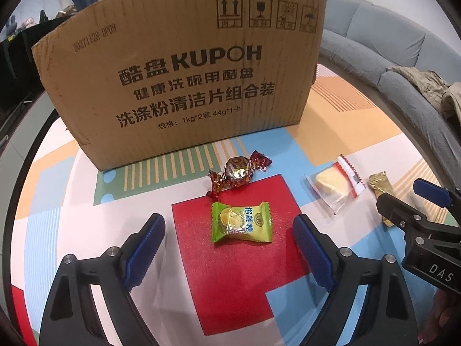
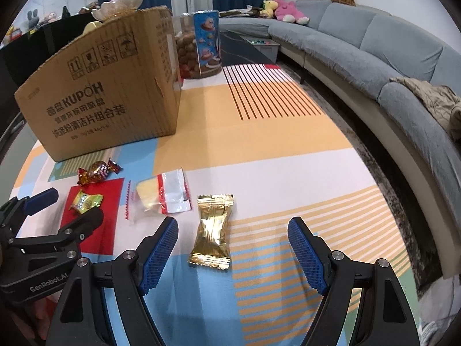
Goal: Organize snacks
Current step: 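Close the left tool on the green candy while the right tool grasps the gold foil candy, then lift the green candy and gold foil candy and carry both over the box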
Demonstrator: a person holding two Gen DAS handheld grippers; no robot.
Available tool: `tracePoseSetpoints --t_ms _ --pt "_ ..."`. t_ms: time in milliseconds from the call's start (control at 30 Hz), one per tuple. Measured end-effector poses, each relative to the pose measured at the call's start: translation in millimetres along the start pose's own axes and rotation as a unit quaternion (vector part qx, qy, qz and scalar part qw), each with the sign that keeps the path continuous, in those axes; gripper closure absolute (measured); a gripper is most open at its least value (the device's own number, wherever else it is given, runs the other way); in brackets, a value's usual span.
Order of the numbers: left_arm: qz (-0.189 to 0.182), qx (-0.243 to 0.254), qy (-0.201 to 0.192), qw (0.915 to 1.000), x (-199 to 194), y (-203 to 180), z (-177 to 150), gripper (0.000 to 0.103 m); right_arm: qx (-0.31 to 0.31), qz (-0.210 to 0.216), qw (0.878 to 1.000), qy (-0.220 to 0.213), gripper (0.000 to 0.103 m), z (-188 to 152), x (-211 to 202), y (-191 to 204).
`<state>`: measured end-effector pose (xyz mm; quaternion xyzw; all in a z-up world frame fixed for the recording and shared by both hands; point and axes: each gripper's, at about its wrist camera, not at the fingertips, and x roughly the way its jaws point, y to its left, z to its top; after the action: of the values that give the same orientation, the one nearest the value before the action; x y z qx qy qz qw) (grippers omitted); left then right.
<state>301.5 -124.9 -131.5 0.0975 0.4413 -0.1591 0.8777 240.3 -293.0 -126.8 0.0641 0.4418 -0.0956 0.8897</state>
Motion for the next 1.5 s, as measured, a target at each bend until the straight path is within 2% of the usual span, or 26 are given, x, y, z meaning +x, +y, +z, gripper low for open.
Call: tracePoseSetpoints --t_ms 67,267,367,500,633,667,767,967,1500 --pt "-0.002 -0.001 0.003 1.0 2.3 1.5 0.4 0.019 0.0 0.0 1.0 0.003 0.024 0.2 2.6 0.9" --pt "-0.009 -0.006 0.003 0.9999 5.6 4.8 1.1 0.026 0.003 0.0 1.0 0.006 0.024 -1.2 5.8 2.1" --pt "-0.016 -0.008 0.0 0.9998 5.3 6.9 0.6 0.034 0.004 -0.001 1.0 0.008 0.032 -1.9 7.2 3.2" --pt "-0.017 -0.007 -0.005 0.9998 1.2 11.1 -2.2 0.045 0.001 0.001 1.0 0.006 0.048 -0.3 6.5 4.5" --pt "-0.019 -0.003 -0.006 0.9998 -2.2 8.3 -1.2 0.062 0.0 0.003 1.0 0.005 0.062 1.5 6.8 4.4" --pt "-0.019 -0.003 -0.007 0.9998 -2.7 7.2 -1.4 0.064 -0.001 0.003 1.0 0.005 0.064 1.4 6.7 4.7" --pt "-0.02 -0.002 -0.007 0.9998 -2.6 3.5 -0.5 0.068 -0.001 0.006 1.0 0.004 0.08 1.5 6.1 4.8" --pt "-0.022 0.001 -0.006 0.9997 -4.0 0.8 -1.8 0.071 0.001 0.014 1.0 0.004 0.083 0.3 4.9 3.9" --pt "-0.018 -0.002 -0.019 0.9997 -21.5 2.7 -0.1 0.072 -0.004 0.019 1.0 -0.009 0.083 2.4 -11.9 9.8"
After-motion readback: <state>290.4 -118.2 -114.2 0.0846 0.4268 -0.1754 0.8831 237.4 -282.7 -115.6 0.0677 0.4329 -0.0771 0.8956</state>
